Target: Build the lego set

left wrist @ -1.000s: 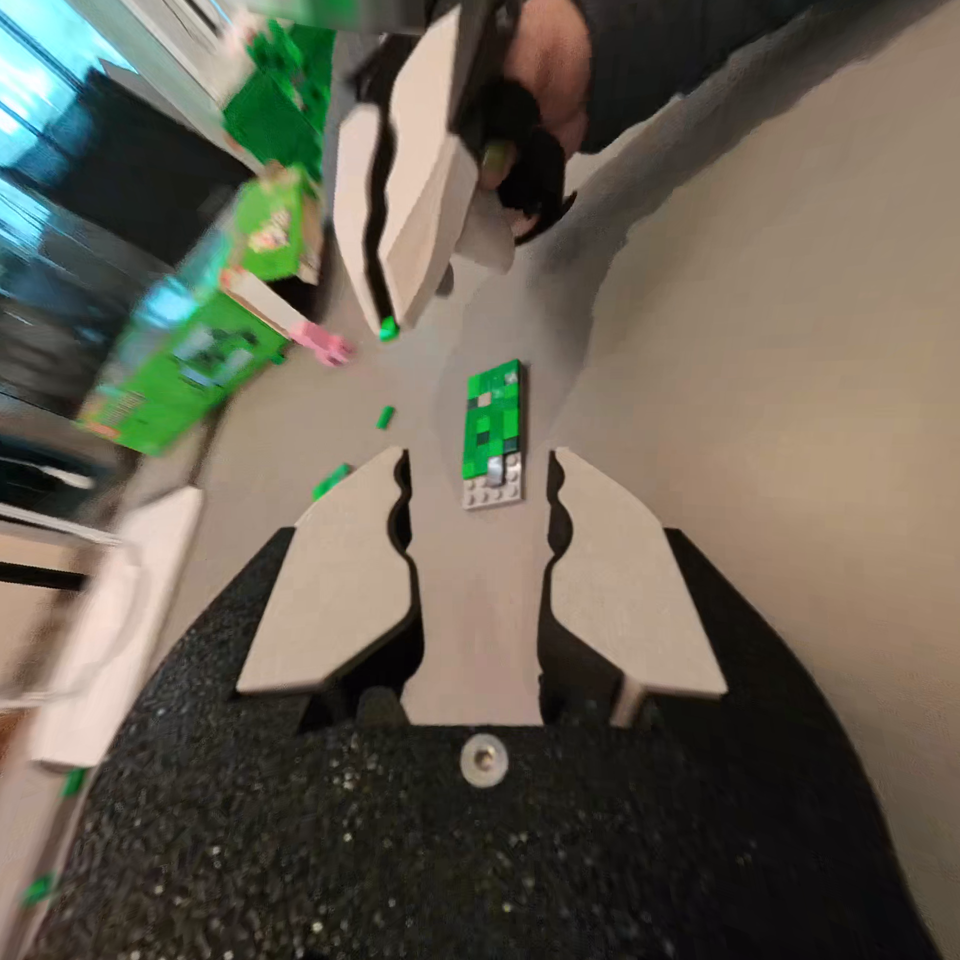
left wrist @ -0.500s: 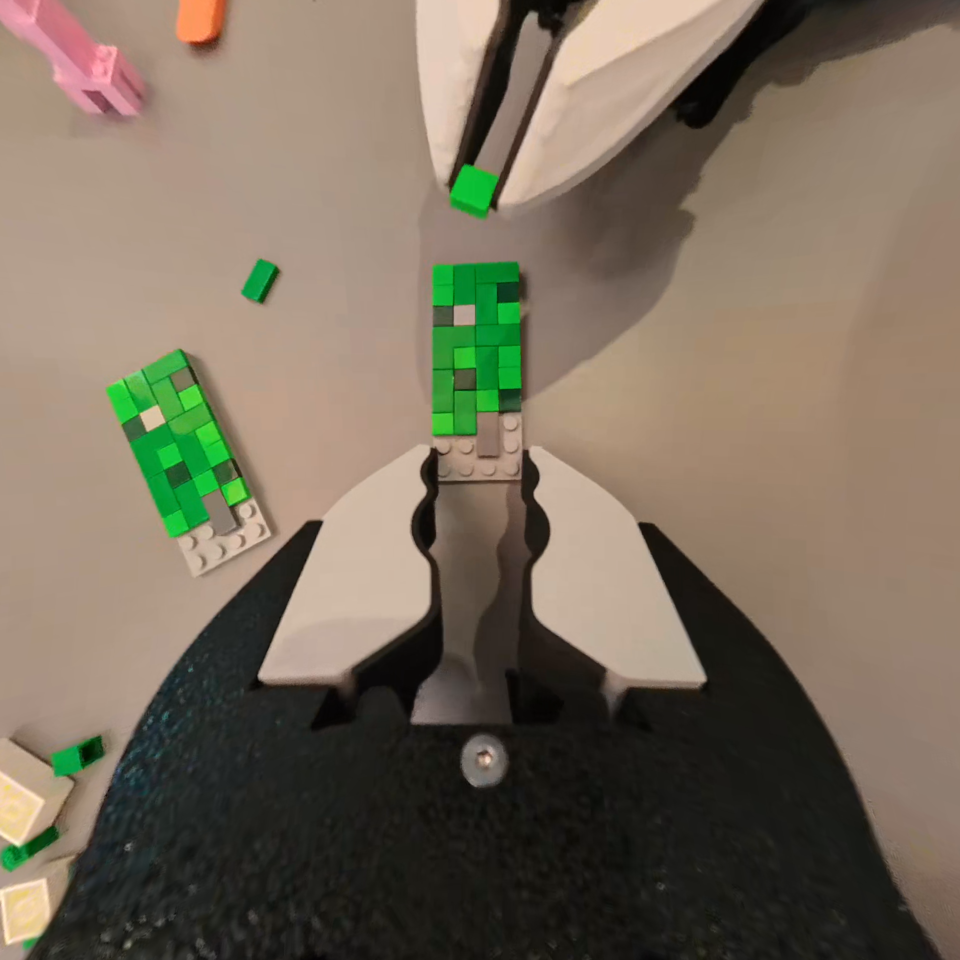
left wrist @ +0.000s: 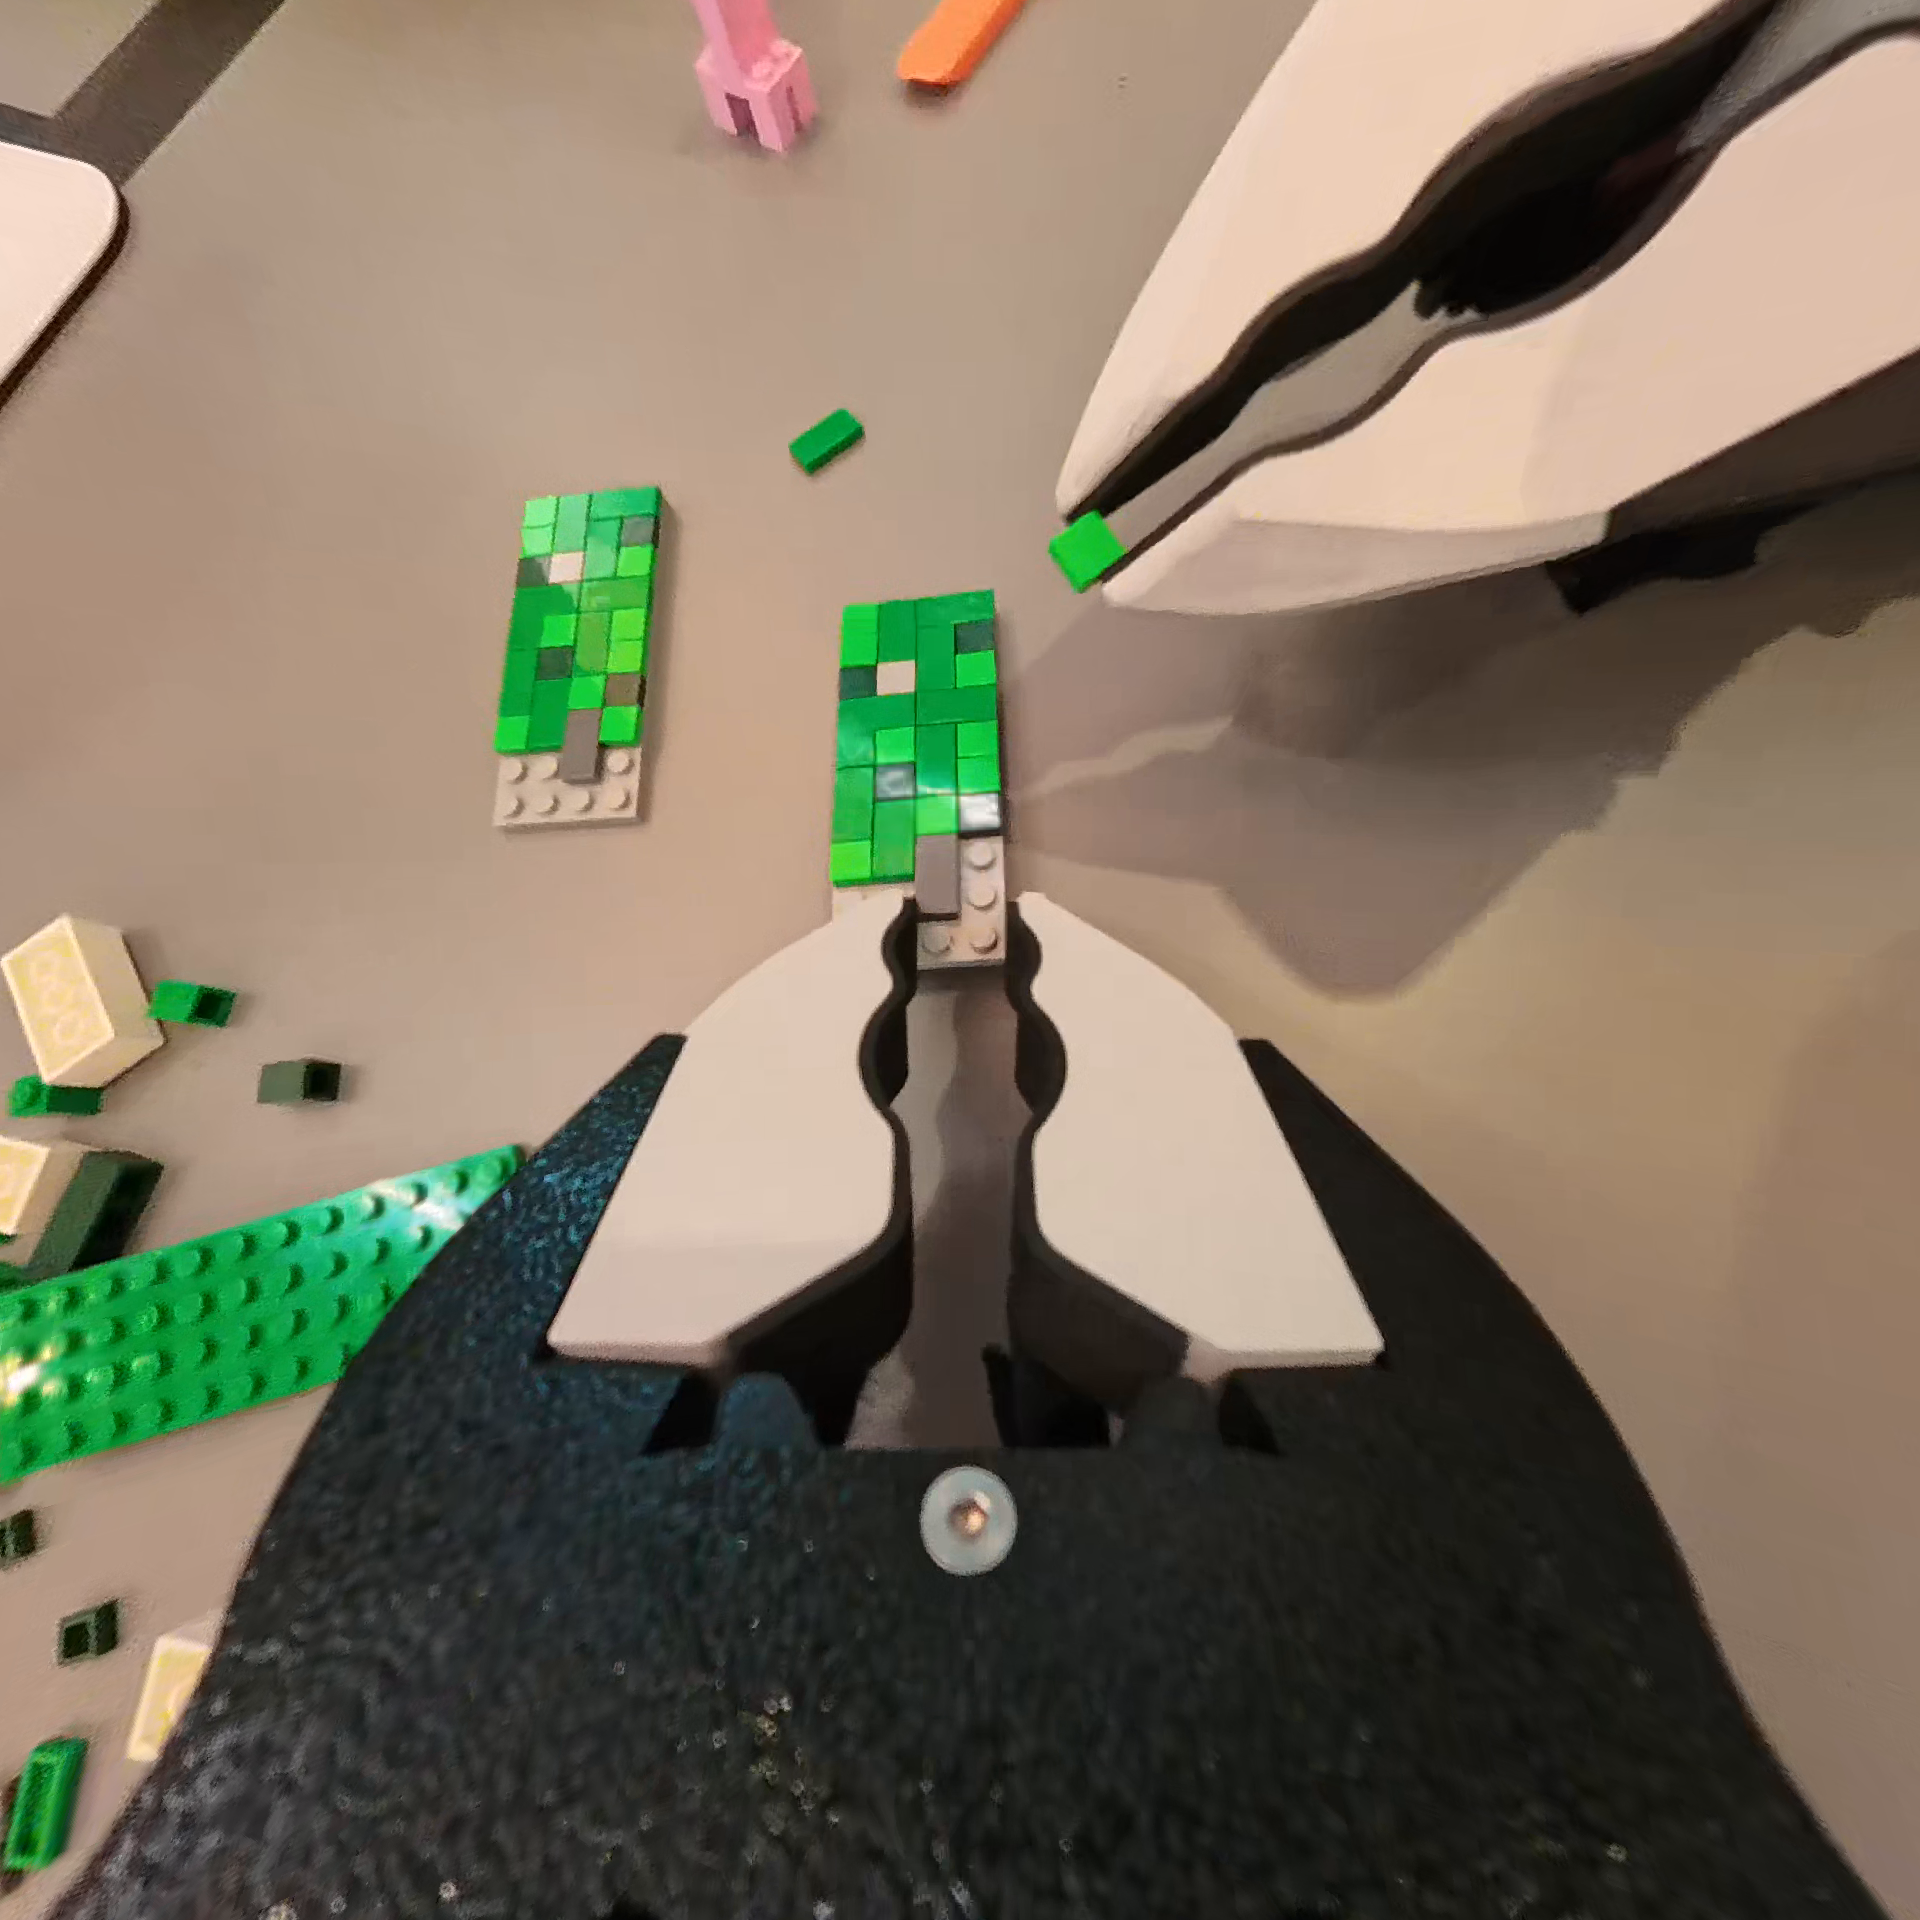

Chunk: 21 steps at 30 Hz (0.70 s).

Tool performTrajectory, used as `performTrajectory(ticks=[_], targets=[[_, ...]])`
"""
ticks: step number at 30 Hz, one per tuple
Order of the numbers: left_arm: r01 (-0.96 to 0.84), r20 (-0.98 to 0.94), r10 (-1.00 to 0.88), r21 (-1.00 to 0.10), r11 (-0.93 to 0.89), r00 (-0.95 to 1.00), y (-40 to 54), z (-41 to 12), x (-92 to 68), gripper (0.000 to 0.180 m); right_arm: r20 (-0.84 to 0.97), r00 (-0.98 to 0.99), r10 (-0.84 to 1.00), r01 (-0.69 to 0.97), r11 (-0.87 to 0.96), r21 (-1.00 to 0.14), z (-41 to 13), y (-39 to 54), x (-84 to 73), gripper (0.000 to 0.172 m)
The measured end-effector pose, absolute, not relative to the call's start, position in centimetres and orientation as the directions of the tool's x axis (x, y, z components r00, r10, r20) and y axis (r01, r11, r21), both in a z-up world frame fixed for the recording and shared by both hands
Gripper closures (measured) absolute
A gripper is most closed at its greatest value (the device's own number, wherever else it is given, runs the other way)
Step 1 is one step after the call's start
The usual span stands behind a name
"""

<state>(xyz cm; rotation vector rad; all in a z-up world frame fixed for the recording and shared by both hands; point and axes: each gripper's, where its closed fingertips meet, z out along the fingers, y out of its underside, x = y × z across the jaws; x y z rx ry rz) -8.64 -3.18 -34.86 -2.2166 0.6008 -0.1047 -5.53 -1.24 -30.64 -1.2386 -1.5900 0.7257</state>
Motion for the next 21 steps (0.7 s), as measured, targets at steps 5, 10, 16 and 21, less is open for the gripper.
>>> performTrajectory(ticks=[5, 10, 16, 21], targets=[[-0.322, -0.012, -0.523, -0.8, -0.506, 0.852, -4.3, -33.6, -7.6, 0.165, 0.362, -0.024, 0.932, 0.394, 0.341, -0.853, -31.0, -1.3, -5.9, 0.164], [-0.408, -0.043, -0.552, -0.72, -0.561, 0.833, -5.4, -34.8, -8.4, 0.136, 0.302, 0.041, 0.953, 0.481, 0.246, -0.841, -31.7, 0.6, -5.5, 0.164], [-0.439, 0.007, -0.593, -0.664, -0.605, 0.805, -5.9, -35.7, -8.2, 0.13, 0.135, 0.023, 0.991, 0.583, 0.097, -0.807, -33.2, -0.1, -4.6, 0.164], [-0.451, -0.003, -0.574, -0.622, -0.64, 0.819, -5.2, -35.9, -6.9, 0.121, 0.194, 0.043, 0.98, 0.624, 0.125, -0.771, -34.0, 0.4, -4.4, 0.164]])
